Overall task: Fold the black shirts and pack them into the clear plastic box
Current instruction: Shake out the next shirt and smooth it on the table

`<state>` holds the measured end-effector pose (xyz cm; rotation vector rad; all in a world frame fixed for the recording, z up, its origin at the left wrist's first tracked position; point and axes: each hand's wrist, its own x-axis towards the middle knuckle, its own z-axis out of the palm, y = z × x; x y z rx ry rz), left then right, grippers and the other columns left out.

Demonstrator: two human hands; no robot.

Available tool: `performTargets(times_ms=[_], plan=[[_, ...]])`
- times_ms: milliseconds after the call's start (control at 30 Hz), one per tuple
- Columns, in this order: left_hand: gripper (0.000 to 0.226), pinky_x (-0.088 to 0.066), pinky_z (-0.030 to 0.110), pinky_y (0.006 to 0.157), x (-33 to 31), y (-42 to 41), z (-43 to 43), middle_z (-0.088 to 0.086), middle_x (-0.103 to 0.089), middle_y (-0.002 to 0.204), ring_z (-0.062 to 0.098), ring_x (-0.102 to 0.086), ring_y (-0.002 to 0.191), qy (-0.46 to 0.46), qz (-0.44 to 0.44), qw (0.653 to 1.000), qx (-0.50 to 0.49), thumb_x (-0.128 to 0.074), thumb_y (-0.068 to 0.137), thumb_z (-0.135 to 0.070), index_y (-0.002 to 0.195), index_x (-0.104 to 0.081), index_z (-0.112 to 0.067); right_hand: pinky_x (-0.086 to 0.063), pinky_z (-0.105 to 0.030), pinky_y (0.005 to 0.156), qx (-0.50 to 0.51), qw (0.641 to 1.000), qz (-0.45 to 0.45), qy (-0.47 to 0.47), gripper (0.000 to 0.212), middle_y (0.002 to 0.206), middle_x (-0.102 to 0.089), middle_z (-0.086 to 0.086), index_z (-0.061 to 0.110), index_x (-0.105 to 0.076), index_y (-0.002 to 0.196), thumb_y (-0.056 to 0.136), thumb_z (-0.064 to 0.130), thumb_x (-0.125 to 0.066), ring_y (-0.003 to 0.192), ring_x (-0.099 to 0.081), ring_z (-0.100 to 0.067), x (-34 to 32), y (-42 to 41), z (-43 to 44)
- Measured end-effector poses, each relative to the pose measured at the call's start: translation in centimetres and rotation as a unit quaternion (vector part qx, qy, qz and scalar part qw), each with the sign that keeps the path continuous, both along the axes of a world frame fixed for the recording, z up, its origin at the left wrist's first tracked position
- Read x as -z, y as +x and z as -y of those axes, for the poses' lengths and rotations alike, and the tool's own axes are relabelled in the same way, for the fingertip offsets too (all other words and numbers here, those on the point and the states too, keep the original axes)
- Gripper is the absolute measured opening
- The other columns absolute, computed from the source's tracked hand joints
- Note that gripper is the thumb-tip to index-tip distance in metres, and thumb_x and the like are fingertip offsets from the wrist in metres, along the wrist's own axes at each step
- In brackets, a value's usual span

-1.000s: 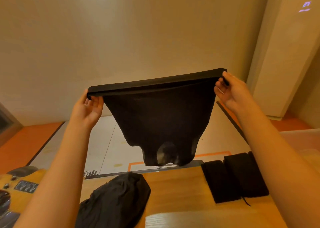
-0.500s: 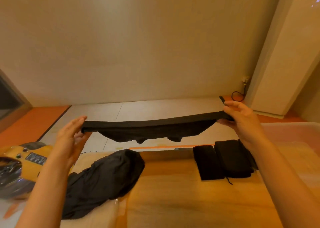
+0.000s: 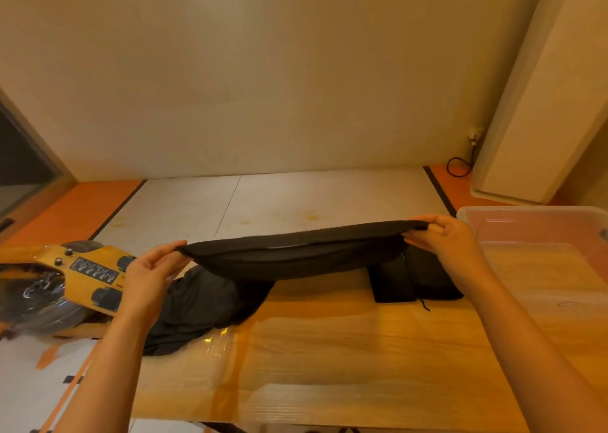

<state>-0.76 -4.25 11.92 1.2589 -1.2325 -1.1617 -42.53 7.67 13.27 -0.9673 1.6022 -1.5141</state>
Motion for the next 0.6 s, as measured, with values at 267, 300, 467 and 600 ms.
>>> performTargets(times_ms=[267, 300, 467, 600], plan=[[0.019, -0.048, 0.037, 0.096, -3.4, 0.4, -0.6, 0.006, -0.068, 0.097, 0.019, -0.064, 0.096, -0.082, 0.081, 0.993, 0.005, -0.056, 0.096, -0.025, 0.106, -0.067, -0.014, -0.041, -0.017, 0.073, 0.082, 0.983, -0.139, -0.087, 0.018, 0.097, -0.064, -0.004, 0.009, -0.068, 0.093, 0.095, 0.023, -0.057, 0.081, -0.057, -0.001, -3.1, -0.6, -0.8], [0.018, -0.045, 0.038, 0.098, -3.7, 0.7, -1.0, 0.004, -0.069, 0.102, 0.019, -0.063, 0.102, -0.082, 0.084, 0.993, 0.013, -0.055, 0.096, -0.025, 0.105, -0.068, -0.015, -0.040, -0.017, 0.078, 0.065, 0.985, -0.128, -0.092, 0.015, 0.104, -0.065, 0.001, 0.014, -0.069, 0.095, 0.095, 0.023, -0.057, 0.089, -0.058, 0.001, -3.4, -0.8, -1.2], [0.016, -0.052, 0.028, 0.092, -4.1, 1.8, -4.2, -0.004, -0.074, 0.094, 0.012, -0.066, 0.098, -0.062, 0.029, 0.996, 0.057, -0.052, 0.094, -0.016, 0.097, -0.067, -0.015, -0.054, -0.030, 0.089, -0.081, 0.991, -0.083, -0.069, 0.022, 0.103, -0.073, 0.000, 0.016, -0.072, 0.101, 0.091, 0.027, -0.055, 0.102, -0.066, -0.014, -3.7, -1.9, -4.6], [0.017, -0.045, 0.035, 0.095, -2.4, 3.6, -6.0, 0.009, -0.070, 0.096, 0.026, -0.063, 0.099, -0.028, 0.020, 0.995, 0.098, -0.061, 0.088, -0.023, 0.095, -0.068, -0.009, -0.057, -0.024, 0.072, -0.135, 0.989, -0.030, -0.056, 0.031, 0.100, -0.074, -0.007, 0.024, -0.077, 0.092, 0.072, 0.047, -0.072, 0.095, -0.070, -0.021, -3.1, -2.2, -6.9]])
